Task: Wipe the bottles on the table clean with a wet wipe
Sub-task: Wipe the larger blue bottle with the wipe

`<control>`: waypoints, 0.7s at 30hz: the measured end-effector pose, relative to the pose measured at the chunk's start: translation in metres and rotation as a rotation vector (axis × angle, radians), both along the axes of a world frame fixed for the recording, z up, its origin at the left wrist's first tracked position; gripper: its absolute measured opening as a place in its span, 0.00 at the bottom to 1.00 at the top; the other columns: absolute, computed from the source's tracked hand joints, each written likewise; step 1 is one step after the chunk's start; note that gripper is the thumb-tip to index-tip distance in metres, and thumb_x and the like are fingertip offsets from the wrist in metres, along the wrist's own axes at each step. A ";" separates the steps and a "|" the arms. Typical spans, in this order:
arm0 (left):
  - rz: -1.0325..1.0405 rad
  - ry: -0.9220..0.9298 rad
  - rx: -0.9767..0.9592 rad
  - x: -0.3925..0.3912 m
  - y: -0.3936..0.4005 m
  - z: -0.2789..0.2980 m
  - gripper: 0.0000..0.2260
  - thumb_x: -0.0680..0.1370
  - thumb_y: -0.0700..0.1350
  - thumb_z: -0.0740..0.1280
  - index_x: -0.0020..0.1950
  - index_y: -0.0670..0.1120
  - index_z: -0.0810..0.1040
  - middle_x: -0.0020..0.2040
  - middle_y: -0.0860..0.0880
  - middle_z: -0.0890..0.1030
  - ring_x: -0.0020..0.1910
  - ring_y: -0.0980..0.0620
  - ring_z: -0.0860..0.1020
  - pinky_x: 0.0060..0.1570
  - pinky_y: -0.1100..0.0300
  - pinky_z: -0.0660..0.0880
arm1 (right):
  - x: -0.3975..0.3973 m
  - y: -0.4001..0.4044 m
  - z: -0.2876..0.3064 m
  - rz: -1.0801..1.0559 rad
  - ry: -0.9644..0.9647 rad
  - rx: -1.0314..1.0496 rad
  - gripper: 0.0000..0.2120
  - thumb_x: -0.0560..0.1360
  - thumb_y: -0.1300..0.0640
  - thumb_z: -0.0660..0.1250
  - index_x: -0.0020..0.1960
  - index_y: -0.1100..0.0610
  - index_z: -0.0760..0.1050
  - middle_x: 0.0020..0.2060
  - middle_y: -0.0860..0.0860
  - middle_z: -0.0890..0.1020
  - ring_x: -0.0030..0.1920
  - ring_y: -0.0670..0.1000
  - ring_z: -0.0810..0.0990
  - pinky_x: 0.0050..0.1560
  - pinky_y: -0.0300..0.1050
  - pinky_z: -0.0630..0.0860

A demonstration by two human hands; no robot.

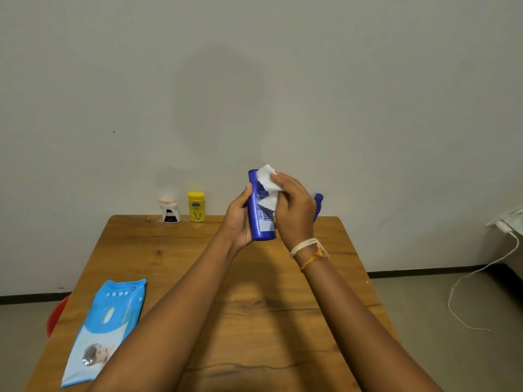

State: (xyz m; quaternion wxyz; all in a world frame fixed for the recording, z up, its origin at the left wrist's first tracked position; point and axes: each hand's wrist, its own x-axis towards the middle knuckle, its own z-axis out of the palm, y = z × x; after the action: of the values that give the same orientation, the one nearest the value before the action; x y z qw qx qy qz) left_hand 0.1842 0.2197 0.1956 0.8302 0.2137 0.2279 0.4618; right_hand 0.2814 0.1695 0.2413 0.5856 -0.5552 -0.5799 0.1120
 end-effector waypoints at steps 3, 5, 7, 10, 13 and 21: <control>-0.008 -0.013 -0.002 0.004 -0.001 0.005 0.22 0.81 0.55 0.57 0.66 0.40 0.73 0.61 0.39 0.79 0.60 0.42 0.78 0.61 0.49 0.74 | -0.006 0.012 -0.008 0.136 -0.154 -0.147 0.17 0.77 0.66 0.62 0.64 0.57 0.75 0.64 0.53 0.76 0.65 0.49 0.74 0.67 0.44 0.71; 0.006 -0.016 0.001 0.004 0.004 0.003 0.24 0.81 0.56 0.55 0.68 0.40 0.70 0.65 0.37 0.75 0.66 0.38 0.73 0.66 0.46 0.69 | -0.010 0.001 -0.022 0.189 -0.214 -0.178 0.20 0.77 0.66 0.62 0.67 0.55 0.72 0.67 0.52 0.73 0.68 0.47 0.70 0.70 0.43 0.66; 0.015 -0.036 -0.036 0.000 0.009 0.001 0.24 0.81 0.58 0.53 0.65 0.41 0.71 0.62 0.39 0.77 0.63 0.38 0.75 0.63 0.43 0.71 | -0.007 -0.018 -0.038 0.183 -0.365 -0.109 0.22 0.75 0.69 0.62 0.67 0.56 0.73 0.67 0.53 0.73 0.69 0.47 0.69 0.70 0.43 0.66; 0.041 -0.048 -0.093 -0.005 0.011 -0.004 0.25 0.80 0.60 0.52 0.66 0.43 0.71 0.56 0.42 0.80 0.52 0.42 0.82 0.50 0.45 0.79 | 0.002 -0.045 -0.063 0.147 -0.581 0.032 0.18 0.75 0.66 0.61 0.64 0.59 0.75 0.64 0.55 0.77 0.67 0.51 0.72 0.67 0.44 0.70; 0.123 -0.097 -0.175 -0.001 0.010 -0.008 0.24 0.80 0.60 0.54 0.64 0.43 0.71 0.50 0.42 0.82 0.46 0.44 0.82 0.44 0.50 0.80 | 0.005 -0.055 -0.073 0.067 -0.425 0.100 0.19 0.73 0.66 0.57 0.60 0.62 0.78 0.61 0.56 0.79 0.64 0.51 0.75 0.64 0.43 0.73; 0.255 -0.073 -0.146 0.021 0.011 0.002 0.19 0.81 0.56 0.53 0.55 0.43 0.75 0.45 0.42 0.80 0.40 0.45 0.79 0.43 0.54 0.77 | -0.043 -0.048 -0.039 -0.236 0.569 -0.218 0.18 0.78 0.67 0.60 0.67 0.61 0.71 0.65 0.54 0.74 0.63 0.49 0.74 0.42 0.18 0.69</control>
State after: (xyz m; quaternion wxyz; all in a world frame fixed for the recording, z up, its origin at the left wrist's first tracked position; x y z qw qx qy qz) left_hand 0.2054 0.2304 0.1975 0.7859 0.1051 0.2558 0.5531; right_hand 0.2382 0.1219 0.2022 0.6703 -0.6243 -0.3093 0.2555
